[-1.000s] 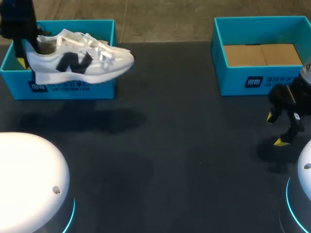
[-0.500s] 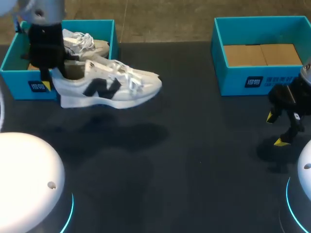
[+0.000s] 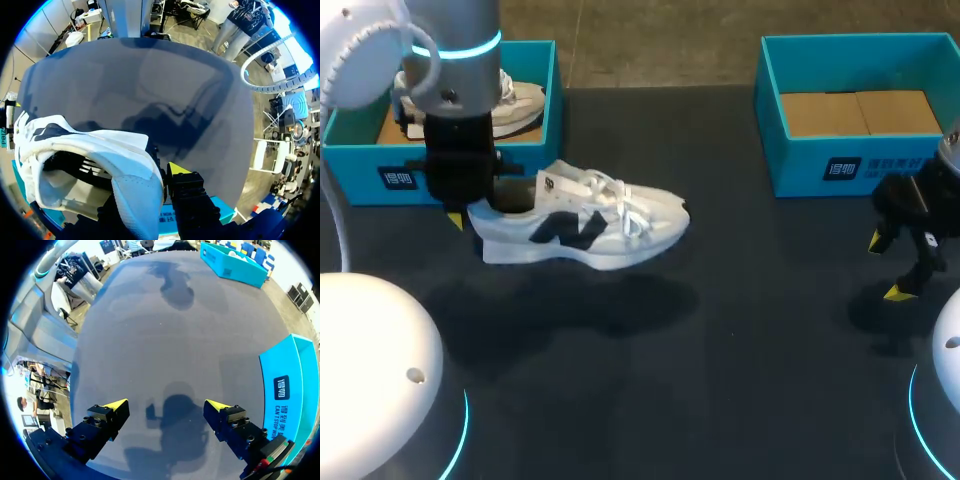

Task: Take the shoe out of the shoebox, open the shoe tongue, remove and reinsert the insole, then place the shoe into the shoebox

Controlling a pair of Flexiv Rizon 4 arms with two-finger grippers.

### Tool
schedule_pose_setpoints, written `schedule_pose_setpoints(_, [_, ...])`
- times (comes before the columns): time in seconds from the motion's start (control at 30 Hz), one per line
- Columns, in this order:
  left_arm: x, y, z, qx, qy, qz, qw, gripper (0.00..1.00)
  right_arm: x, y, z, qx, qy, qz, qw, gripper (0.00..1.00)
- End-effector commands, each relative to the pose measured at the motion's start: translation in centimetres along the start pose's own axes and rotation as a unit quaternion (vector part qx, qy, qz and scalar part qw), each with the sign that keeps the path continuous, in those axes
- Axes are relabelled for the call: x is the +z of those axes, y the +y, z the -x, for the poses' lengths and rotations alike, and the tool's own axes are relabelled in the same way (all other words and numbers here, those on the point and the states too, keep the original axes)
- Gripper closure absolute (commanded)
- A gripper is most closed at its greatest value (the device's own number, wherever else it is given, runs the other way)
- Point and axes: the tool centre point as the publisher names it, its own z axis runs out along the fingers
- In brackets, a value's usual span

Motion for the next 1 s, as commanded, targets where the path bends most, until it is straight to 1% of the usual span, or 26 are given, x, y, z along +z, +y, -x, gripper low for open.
schedule_pose_setpoints(0.03, [0.0,-0.5,-0.1,0.0,-0.002,0.047,0.999,1.0,0.0,0.0,-0.1,0.001,-0.001,-0.001,1.0,0.0])
schedule_pose_setpoints(0.37, [0.0,-0.5,-0.1,0.0,-0.002,0.047,0.999,1.0,0.0,0.0,-0.1,0.001,-0.001,-0.001,1.0,0.0])
schedule_pose_setpoints(0.43, [1.2,-1.6,0.6,0.0,-0.002,0.04,0.999,1.0,0.0,0.0,-0.1,0.001,-0.001,-0.001,1.0,0.0])
schedule_pose_setpoints(0.5, [2.4,-2.8,1.5,0.002,0.006,0.044,0.999,1.0,0.0,0.0,-0.1,0.001,-0.001,-0.001,1.0,0.0])
schedule_pose_setpoints(0.57, [3.1,-3.8,2.3,0.011,0.004,0.034,0.999,1.0,0.0,0.0,-0.1,0.001,-0.001,-0.001,1.0,0.0])
schedule_pose_setpoints(0.63, [3.7,-4.6,3.0,0.016,0.007,0.037,0.999,1.0,0.0,0.0,-0.1,0.001,-0.001,-0.001,1.0,0.0])
schedule_pose_setpoints(0.67, [3.9,-4.9,3.3,0.019,0.003,0.031,0.999,1.0,0.0,0.0,-0.1,0.001,-0.001,-0.001,1.0,0.0])
schedule_pose_setpoints(0.73, [4.3,-5.4,3.8,0.016,0.004,0.034,0.999,1.0,0.0,0.0,-0.1,0.001,-0.001,-0.001,1.0,0.0])
schedule_pose_setpoints(0.77, [4.5,-5.7,4.0,0.017,-0.004,0.028,0.999,1.0,0.0,0.0,-0.1,0.001,-0.001,-0.001,1.0,0.0])
schedule_pose_setpoints(0.83, [5.1,-6.0,4.5,0.012,-0.003,0.036,0.999,1.0,0.0,0.0,-0.1,0.001,-0.001,-0.001,1.0,0.0])
schedule_pose_setpoints(0.97, [6.6,-6.3,5.9,0.025,-0.023,0.007,0.999,1.0,0.0,0.0,-0.1,0.001,-0.001,-0.001,1.0,0.0])
schedule_pose_setpoints(1.0, [6.9,-6.3,6.3,0.025,-0.02,0.007,0.999,1.0,0.0,0.0,-0.1,0.001,-0.001,-0.001,1.0,0.0])
